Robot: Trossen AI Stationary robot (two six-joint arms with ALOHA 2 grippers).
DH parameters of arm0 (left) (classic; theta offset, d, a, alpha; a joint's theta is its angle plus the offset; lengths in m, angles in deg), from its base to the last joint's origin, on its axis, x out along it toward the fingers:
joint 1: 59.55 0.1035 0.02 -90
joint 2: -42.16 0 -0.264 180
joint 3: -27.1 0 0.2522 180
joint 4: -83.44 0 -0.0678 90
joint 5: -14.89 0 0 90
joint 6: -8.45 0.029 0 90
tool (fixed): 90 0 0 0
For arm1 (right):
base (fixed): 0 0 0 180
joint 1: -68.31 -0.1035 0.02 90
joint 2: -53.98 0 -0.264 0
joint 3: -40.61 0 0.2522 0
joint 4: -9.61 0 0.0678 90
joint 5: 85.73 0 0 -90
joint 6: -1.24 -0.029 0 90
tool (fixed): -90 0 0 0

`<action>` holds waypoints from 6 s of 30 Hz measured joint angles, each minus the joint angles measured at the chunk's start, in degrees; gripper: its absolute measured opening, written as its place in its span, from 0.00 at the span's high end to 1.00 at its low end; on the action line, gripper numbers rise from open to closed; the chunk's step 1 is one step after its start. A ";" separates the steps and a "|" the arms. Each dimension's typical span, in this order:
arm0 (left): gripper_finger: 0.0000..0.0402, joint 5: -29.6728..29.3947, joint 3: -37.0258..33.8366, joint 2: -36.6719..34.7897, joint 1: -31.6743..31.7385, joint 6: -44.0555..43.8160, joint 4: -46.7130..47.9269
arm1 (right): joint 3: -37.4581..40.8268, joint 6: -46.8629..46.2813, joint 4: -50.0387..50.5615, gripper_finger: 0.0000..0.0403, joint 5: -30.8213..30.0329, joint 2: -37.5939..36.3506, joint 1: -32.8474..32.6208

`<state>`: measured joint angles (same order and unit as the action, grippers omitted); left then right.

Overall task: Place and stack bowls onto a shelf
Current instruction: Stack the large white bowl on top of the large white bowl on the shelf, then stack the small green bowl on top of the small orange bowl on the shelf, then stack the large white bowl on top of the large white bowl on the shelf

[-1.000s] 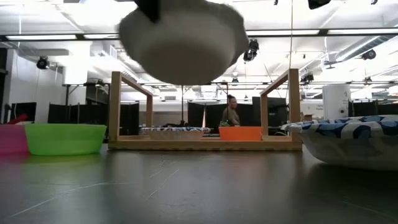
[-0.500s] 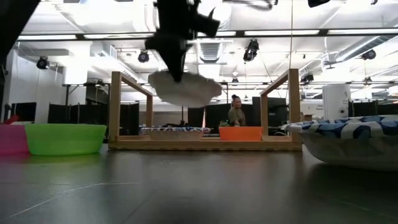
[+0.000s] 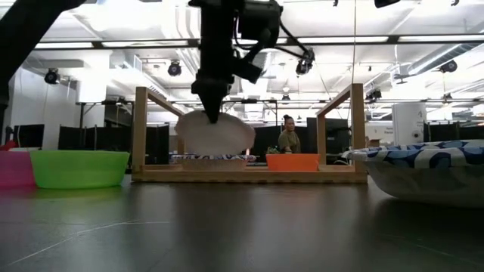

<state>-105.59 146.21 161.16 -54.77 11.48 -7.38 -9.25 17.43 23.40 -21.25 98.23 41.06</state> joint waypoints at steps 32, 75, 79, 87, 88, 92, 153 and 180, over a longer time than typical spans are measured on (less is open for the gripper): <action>0.48 11.61 -15.91 -25.84 -8.94 -6.28 -22.26 | 0.00 -9.92 -0.51 0.83 -0.10 0.07 0.04; 0.64 23.56 -52.72 -25.98 -27.39 -52.11 -21.95 | -11.41 -19.18 5.46 0.83 -3.04 12.54 0.02; 0.78 23.54 -51.99 -24.14 -27.39 -50.07 -22.79 | -11.41 -19.21 5.53 0.83 -3.02 12.53 0.00; 0.98 23.58 -48.67 -24.16 -27.84 -46.06 -21.17 | -11.41 -19.19 8.36 0.83 -2.89 12.52 0.00; 0.99 23.84 -47.48 -24.22 -28.16 -45.03 -20.48 | -11.41 -19.19 9.53 0.83 -2.83 12.52 0.00; 1.00 24.04 -41.47 -24.22 -29.67 -39.61 -17.47 | -11.39 -19.19 11.86 0.83 -2.54 12.52 0.00; 0.97 20.51 -18.81 -4.26 6.24 17.71 -60.85 | -9.60 -11.63 11.72 0.83 4.96 10.54 -2.64; 0.60 24.19 -4.59 -7.37 -2.57 -0.99 -15.24 | -9.60 -12.00 12.19 0.83 4.96 10.58 -2.64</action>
<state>-81.40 141.62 153.79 -57.34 10.49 -22.62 -18.85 5.43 35.59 -16.29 108.81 38.42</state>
